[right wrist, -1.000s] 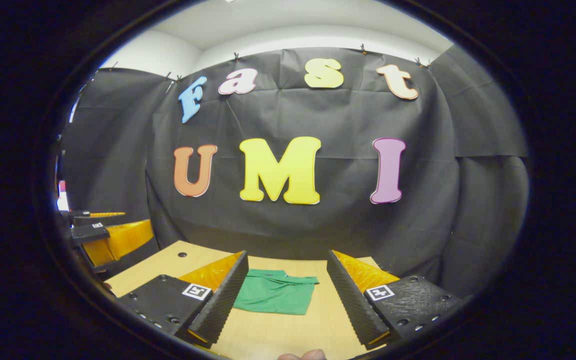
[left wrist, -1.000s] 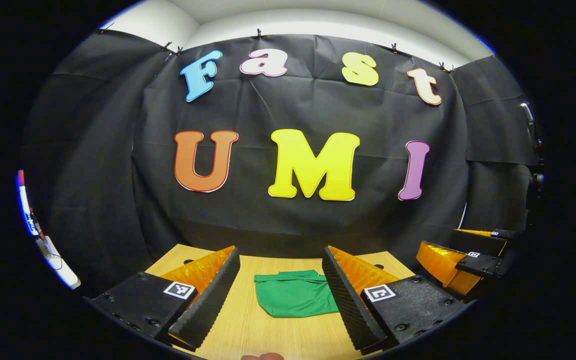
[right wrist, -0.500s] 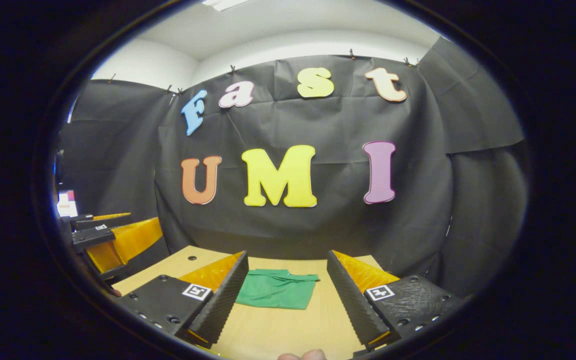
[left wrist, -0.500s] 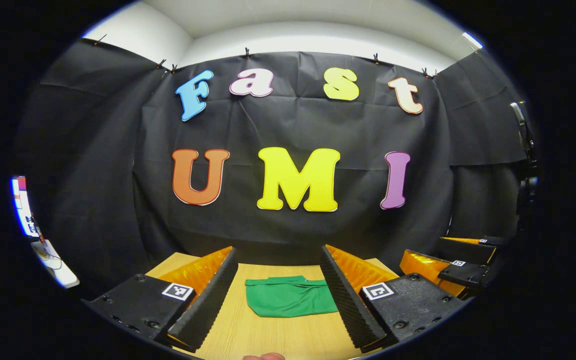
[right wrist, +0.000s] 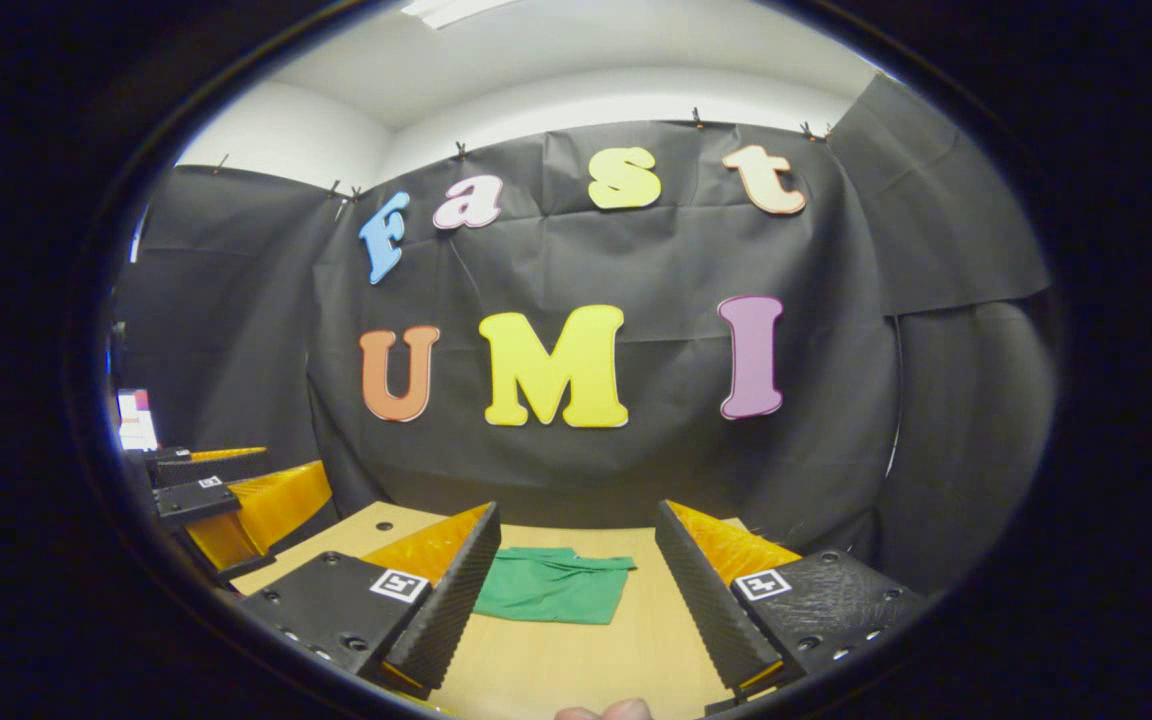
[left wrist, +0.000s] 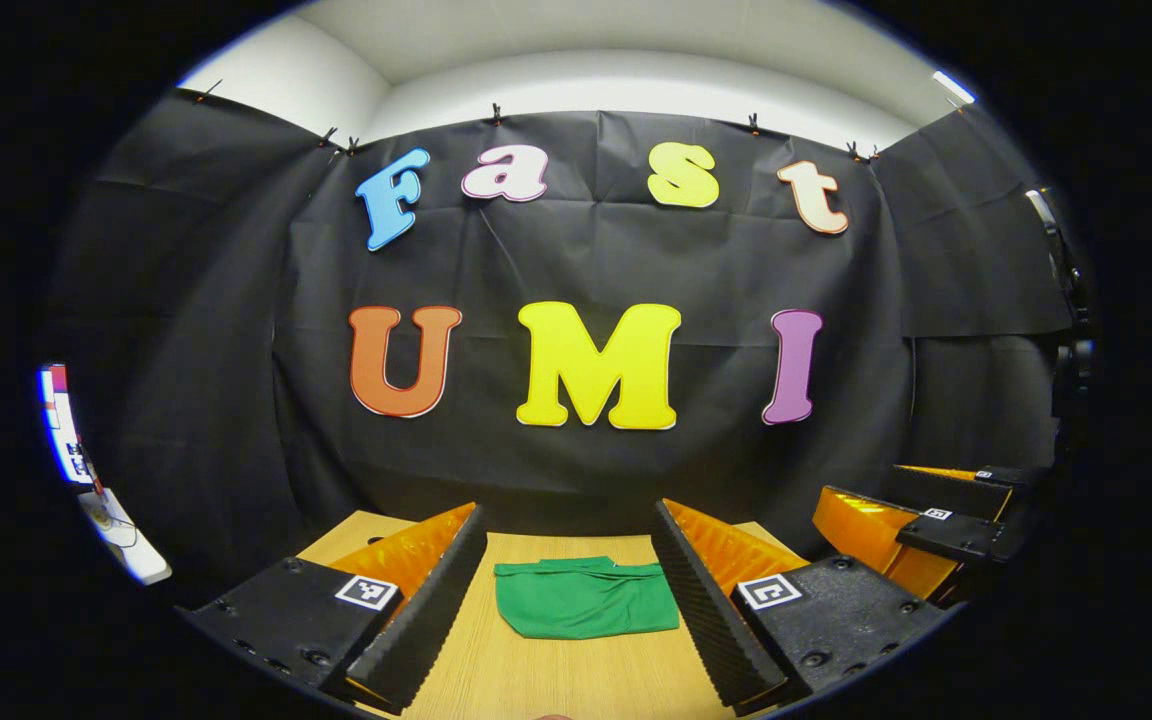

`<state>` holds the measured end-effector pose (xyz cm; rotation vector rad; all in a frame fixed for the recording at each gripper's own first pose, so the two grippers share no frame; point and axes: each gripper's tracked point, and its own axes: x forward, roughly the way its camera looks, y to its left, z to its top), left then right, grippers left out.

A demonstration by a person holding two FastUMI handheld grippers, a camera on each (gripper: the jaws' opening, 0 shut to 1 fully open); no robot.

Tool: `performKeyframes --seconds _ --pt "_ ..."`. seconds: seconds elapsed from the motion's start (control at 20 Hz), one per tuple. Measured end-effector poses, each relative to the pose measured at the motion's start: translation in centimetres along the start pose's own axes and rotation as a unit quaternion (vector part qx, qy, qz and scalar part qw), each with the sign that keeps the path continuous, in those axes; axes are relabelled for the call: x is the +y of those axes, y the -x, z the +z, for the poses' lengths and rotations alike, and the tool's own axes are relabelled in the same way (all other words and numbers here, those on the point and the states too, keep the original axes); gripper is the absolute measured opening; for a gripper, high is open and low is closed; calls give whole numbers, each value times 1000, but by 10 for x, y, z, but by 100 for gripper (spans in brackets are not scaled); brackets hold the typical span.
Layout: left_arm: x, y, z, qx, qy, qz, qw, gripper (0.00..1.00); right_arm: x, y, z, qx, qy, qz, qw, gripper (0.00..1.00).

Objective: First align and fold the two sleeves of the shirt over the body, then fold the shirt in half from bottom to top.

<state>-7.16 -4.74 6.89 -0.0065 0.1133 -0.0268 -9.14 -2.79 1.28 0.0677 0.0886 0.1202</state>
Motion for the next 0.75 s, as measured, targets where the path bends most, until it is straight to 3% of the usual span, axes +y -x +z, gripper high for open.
performKeyframes --seconds 0.1,0.15,0.3,0.4,0.75 --pt "-3 -1 -1 -3 2 -5 1000 100 1 3 -1 0 4 0 1000 92" --pt "-5 -2 -1 0 3 -6 1000 100 -2 4 -1 0 8 -4 1000 95" --pt "-9 -4 -3 4 5 -13 1000 100 -7 7 -2 0 12 -16 1000 93" --pt "-10 -6 -4 7 -1 -17 1000 100 -9 6 -7 6 13 -22 1000 98" --pt "-13 -12 -2 3 -7 -22 1000 100 -12 2 -7 7 10 -31 999 95"
